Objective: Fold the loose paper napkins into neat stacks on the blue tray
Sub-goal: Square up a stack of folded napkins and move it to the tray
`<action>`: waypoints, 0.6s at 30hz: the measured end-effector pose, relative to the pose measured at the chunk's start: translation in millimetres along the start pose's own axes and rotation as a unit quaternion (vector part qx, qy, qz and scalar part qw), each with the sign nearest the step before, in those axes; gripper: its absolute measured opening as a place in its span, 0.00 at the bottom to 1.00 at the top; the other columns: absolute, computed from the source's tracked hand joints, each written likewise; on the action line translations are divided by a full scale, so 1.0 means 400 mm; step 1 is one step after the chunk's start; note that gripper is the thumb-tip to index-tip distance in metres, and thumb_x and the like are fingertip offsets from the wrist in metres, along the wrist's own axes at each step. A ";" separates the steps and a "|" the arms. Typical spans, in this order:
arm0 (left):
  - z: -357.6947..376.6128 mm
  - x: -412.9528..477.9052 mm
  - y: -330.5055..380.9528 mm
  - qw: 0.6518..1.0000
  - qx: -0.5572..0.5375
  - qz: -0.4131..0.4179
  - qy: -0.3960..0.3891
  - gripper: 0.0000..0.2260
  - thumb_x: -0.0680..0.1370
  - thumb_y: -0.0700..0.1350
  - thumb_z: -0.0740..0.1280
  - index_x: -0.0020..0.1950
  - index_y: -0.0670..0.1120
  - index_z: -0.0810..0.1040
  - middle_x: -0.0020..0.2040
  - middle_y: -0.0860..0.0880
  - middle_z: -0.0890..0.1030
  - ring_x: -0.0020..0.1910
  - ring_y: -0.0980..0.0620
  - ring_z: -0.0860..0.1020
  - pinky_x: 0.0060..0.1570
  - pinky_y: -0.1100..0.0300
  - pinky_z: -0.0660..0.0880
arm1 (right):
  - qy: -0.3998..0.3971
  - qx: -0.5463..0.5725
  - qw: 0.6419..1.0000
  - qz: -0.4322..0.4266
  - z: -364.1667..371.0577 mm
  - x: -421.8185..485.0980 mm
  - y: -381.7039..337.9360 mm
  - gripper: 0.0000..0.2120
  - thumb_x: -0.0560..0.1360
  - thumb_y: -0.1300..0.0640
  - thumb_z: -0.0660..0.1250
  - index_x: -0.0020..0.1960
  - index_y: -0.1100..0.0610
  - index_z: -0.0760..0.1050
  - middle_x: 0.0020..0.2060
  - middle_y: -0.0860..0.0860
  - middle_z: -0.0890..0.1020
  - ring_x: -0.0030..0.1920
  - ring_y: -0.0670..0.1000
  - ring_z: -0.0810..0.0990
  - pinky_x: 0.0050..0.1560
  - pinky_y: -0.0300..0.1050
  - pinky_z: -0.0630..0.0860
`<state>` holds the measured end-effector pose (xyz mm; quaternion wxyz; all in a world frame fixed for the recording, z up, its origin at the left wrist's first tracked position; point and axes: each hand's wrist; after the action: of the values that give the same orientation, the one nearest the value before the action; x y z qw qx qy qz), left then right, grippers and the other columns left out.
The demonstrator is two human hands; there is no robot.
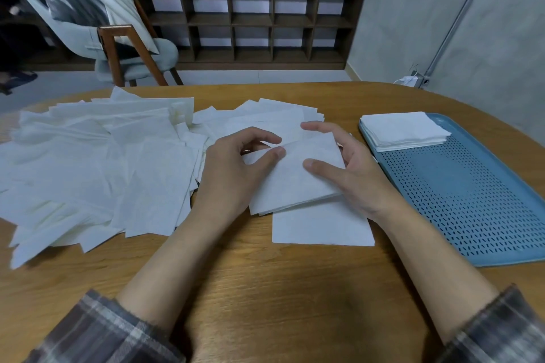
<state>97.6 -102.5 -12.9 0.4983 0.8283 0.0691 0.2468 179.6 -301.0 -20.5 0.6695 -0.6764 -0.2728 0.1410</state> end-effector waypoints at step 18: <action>0.033 -0.017 0.007 0.989 -0.114 -0.090 -0.034 0.16 0.83 0.54 0.70 0.69 0.65 0.73 0.67 0.65 0.76 0.68 0.59 0.75 0.70 0.49 0.74 | -0.013 0.014 1.000 -0.004 -0.009 0.003 -0.010 0.24 0.77 0.58 0.74 0.69 0.41 0.76 0.68 0.45 0.79 0.69 0.52 0.78 0.69 0.55 0.77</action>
<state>97.7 -116.9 -18.0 0.6116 0.7645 0.0979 0.1786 181.8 -303.3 -16.1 0.6757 -0.6640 -0.2823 0.1510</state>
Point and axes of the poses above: each hand's wrist, its own x-axis towards the middle knuckle, its own z-axis out of the palm, y = z × x
